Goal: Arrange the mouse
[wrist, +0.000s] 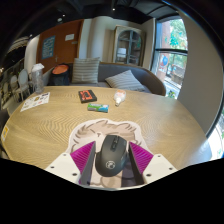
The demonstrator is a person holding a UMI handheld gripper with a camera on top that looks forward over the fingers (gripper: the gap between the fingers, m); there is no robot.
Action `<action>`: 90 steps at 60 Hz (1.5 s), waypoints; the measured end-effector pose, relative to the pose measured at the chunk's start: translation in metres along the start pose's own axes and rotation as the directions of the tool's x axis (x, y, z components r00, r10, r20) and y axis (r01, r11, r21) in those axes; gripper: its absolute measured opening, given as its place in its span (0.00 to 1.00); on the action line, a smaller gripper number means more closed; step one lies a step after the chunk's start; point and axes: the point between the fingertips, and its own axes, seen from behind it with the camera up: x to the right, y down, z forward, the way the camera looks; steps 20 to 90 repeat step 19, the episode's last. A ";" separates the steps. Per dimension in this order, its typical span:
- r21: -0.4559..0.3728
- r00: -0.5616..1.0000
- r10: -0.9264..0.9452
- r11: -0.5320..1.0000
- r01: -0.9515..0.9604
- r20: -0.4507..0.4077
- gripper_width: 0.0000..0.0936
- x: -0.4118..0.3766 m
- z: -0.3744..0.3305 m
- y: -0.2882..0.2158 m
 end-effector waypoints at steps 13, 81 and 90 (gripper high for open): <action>0.160 0.997 0.007 0.987 -0.019 0.072 0.91 -0.002 -0.087 -0.004; 0.225 0.995 0.005 0.974 -0.027 0.098 0.91 -0.003 -0.132 0.023; 0.225 0.995 0.005 0.974 -0.027 0.098 0.91 -0.003 -0.132 0.023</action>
